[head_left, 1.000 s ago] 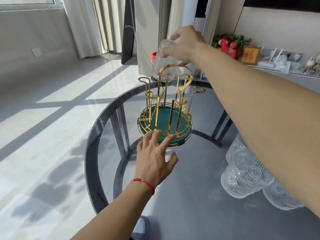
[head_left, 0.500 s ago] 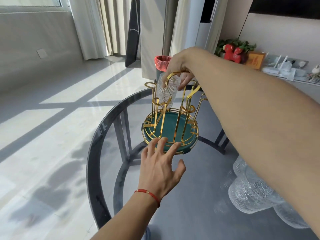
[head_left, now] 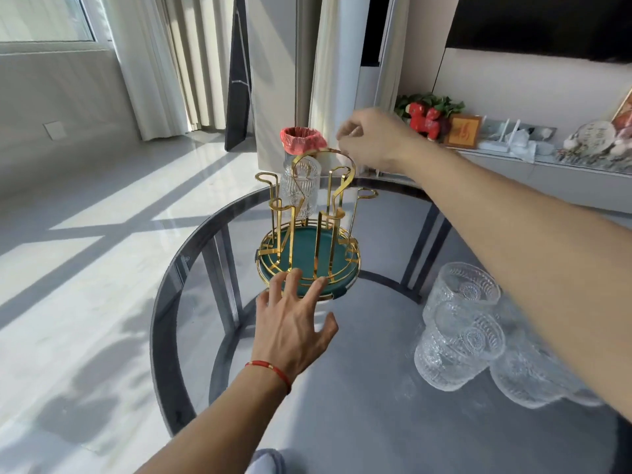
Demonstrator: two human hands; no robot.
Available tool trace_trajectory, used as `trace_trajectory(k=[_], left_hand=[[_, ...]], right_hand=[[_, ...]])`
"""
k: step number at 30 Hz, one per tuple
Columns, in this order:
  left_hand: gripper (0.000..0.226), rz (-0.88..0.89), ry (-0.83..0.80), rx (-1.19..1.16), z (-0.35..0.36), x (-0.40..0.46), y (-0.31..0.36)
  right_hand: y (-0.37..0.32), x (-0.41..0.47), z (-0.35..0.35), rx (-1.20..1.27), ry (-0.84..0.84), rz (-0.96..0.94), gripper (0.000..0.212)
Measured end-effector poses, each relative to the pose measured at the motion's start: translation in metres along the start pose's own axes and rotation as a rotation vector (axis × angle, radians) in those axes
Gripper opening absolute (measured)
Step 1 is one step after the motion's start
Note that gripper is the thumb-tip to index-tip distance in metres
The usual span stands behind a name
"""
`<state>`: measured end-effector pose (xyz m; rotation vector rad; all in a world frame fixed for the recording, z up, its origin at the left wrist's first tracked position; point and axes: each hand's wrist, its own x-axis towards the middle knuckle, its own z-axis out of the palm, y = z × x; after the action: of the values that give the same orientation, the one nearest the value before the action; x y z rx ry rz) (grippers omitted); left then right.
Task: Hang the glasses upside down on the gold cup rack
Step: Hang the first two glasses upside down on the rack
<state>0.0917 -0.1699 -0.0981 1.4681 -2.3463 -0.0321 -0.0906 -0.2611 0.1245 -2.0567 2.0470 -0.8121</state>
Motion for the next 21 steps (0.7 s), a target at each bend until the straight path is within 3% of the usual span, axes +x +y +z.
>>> trace_trajectory(k=[4, 7, 10, 12, 16, 21], left_hand=[[0.049, 0.018, 0.073, -0.015, -0.018, -0.004, 0.020], [0.039, 0.126, 0.171, -0.329, -0.025, -0.017, 0.066], [0.059, 0.188, -0.067, -0.732, -0.031, -0.030, 0.109], [0.079, 0.150, -0.197, -0.860, -0.034, -0.034, 0.125], [0.094, 0.170, -0.206, -0.815, -0.035, -0.035, 0.145], [0.081, 0.100, -0.183, -0.659, -0.035, -0.031, 0.157]], right_hand=[[0.030, -0.099, -0.030, 0.020, 0.118, -0.042, 0.020], [0.053, -0.173, -0.037, 0.101, 0.170, 0.007, 0.018], [0.070, -0.230, -0.031, 0.258, 0.276, 0.081, 0.022], [0.077, -0.259, -0.022, 0.367, 0.365, 0.105, 0.023], [0.088, -0.296, -0.008, 0.600, 0.477, 0.143, 0.025], [0.101, -0.306, -0.005, 0.614, 0.455, 0.204, 0.026]])
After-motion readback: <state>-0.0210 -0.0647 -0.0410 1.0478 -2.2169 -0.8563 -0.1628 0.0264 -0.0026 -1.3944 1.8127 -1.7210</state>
